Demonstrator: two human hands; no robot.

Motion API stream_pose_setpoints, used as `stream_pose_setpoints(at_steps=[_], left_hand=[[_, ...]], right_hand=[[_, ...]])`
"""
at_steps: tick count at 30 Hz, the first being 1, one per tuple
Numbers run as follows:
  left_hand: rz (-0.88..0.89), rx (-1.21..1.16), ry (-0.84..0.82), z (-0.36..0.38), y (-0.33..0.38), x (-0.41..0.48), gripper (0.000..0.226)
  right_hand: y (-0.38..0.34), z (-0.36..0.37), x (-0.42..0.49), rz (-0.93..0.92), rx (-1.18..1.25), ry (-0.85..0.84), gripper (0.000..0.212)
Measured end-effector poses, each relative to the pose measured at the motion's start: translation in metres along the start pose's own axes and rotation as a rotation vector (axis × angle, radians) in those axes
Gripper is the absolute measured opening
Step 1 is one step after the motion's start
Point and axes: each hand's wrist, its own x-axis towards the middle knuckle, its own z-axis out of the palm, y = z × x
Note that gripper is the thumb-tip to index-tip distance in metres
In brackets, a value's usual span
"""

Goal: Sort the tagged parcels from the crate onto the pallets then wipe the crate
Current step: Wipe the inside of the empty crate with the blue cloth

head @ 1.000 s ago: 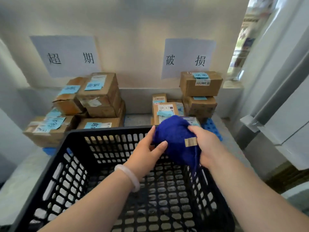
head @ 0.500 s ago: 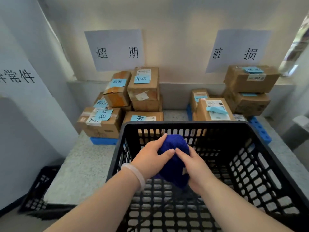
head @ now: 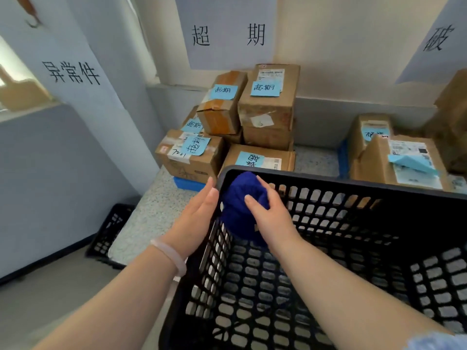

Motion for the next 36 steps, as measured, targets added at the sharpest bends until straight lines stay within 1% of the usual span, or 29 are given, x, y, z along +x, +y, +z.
stream_pose_setpoints(at_steps=[2,4,7,12,14,16,18,20,21,22,23,25,27,28,30,33,36], left_hand=[[-0.033,0.030,-0.039,0.002,-0.007,-0.004,0.048],[-0.048,0.011,-0.030,0.005,-0.009,-0.008,0.043],[-0.072,0.013,-0.037,0.005,-0.004,-0.008,0.045],[-0.166,-0.113,0.011,0.008,0.008,-0.010,0.049],[-0.176,-0.139,0.019,0.009,0.012,-0.011,0.049],[-0.183,-0.151,0.015,0.010,0.014,-0.011,0.048],[-0.204,-0.155,0.008,0.009,0.014,-0.012,0.049],[-0.204,-0.171,0.004,0.008,0.015,-0.013,0.060],[-0.199,-0.163,0.002,0.008,0.017,-0.014,0.065],[-0.194,-0.150,0.005,0.008,0.016,-0.014,0.065],[-0.185,-0.143,0.009,0.008,0.017,-0.014,0.059],[-0.172,-0.113,0.007,0.009,0.019,-0.015,0.046],[-0.167,-0.082,0.001,0.010,0.020,-0.015,0.049],[-0.172,-0.075,0.002,0.010,0.019,-0.015,0.052],[-0.186,-0.072,0.009,0.009,0.015,-0.013,0.054],[-0.173,-0.078,0.018,0.010,0.008,-0.010,0.054],[-0.184,-0.088,0.029,0.010,0.006,-0.010,0.053]], right_hand=[[0.010,0.016,0.008,-0.107,-0.060,-0.051,0.065],[0.021,0.029,0.013,-0.172,-0.168,-0.093,0.072],[0.039,0.036,0.019,-0.188,-0.176,-0.121,0.074],[0.056,0.035,0.007,-0.215,-0.103,-0.068,0.058],[0.059,0.036,-0.007,-0.254,-0.090,-0.064,0.055],[0.062,0.038,-0.020,-0.291,-0.086,-0.067,0.047],[0.063,0.039,-0.034,-0.332,-0.099,-0.113,0.038],[0.064,0.036,-0.046,-0.374,-0.117,-0.196,0.034],[0.064,0.033,-0.047,-0.380,-0.128,-0.227,0.035],[0.063,0.030,-0.044,-0.376,-0.131,-0.234,0.037],[0.063,0.026,-0.036,-0.360,-0.119,-0.204,0.041],[0.057,0.020,-0.015,-0.273,-0.039,-0.063,0.044],[0.048,0.018,0.006,-0.203,-0.007,0.058,0.042],[0.043,0.020,0.015,-0.186,-0.033,0.068,0.044],[0.040,0.027,0.025,-0.154,-0.109,0.035,0.049],[0.045,0.036,0.015,-0.150,-0.126,-0.003,0.039],[0.060,0.039,-0.019,-0.218,-0.122,-0.119,0.032]])
